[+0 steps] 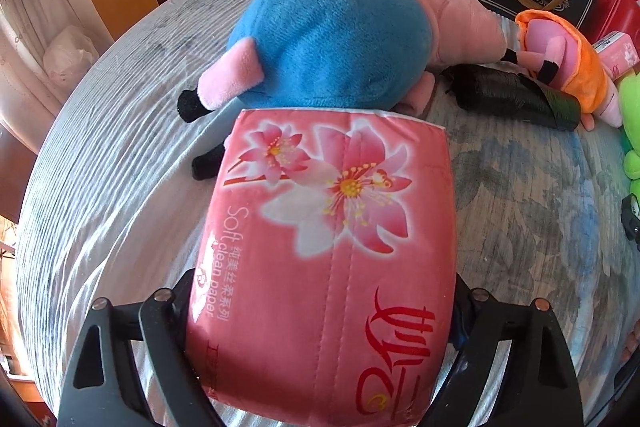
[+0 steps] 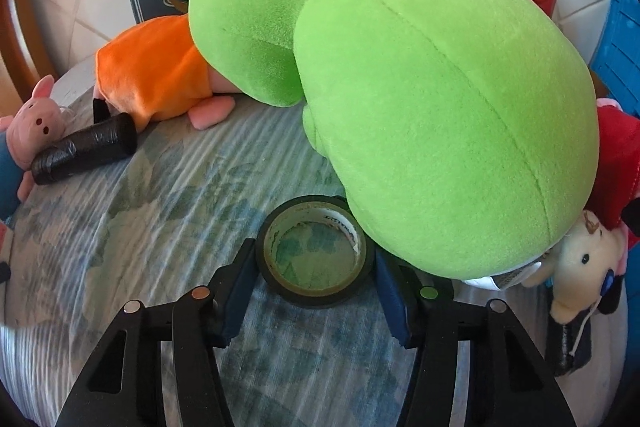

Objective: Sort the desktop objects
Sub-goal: 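Grasp the pink tissue pack with the left tool while the right tool grasps the black tape roll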

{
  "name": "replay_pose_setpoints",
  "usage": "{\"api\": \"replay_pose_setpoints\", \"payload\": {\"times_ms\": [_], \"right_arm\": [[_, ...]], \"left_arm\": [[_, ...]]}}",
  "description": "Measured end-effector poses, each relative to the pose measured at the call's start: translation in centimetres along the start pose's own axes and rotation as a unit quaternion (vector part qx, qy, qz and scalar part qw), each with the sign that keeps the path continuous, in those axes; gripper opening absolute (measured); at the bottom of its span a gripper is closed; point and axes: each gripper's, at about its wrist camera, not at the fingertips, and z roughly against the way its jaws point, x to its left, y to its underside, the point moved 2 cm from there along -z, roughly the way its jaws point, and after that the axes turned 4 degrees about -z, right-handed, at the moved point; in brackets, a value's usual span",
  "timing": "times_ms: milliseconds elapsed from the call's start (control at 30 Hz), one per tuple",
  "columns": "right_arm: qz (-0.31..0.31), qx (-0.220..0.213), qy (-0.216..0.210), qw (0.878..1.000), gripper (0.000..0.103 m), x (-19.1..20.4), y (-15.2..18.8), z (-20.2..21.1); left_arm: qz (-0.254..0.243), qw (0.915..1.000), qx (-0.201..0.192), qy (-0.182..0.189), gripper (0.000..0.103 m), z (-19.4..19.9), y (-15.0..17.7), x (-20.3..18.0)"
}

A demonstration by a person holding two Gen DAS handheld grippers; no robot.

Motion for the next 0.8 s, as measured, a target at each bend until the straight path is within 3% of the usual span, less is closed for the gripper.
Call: {"api": "replay_pose_setpoints", "payload": {"times_ms": [233, 367, 467, 567, 800], "right_arm": [[-0.006, 0.014, -0.015, 1.0, 0.056, 0.1, 0.3, 1.5], [-0.003, -0.003, -0.019, 1.0, 0.056, 0.2, 0.4, 4.1], [-0.006, -0.029, -0.02, 0.999, 0.056, -0.5, 0.4, 7.0], [-0.004, -0.067, -0.019, 0.998, 0.056, -2.4, 2.7, 11.7], [0.003, -0.163, -0.012, 0.987, 0.056, -2.6, 4.5, 19.8]], "left_arm": [[-0.007, 0.9999, -0.011, 0.002, 0.089, 2.2, 0.2, -0.5], [-0.017, 0.9992, -0.036, 0.006, 0.089, 4.4, -0.2, -1.3], [-0.031, 0.9974, -0.063, 0.016, 0.089, 7.1, -0.4, -2.3], [-0.049, 0.9939, -0.096, 0.022, 0.089, 10.2, -0.4, -3.4], [-0.091, 0.9789, -0.177, 0.047, 0.089, 18.4, 0.5, -6.8]]}}
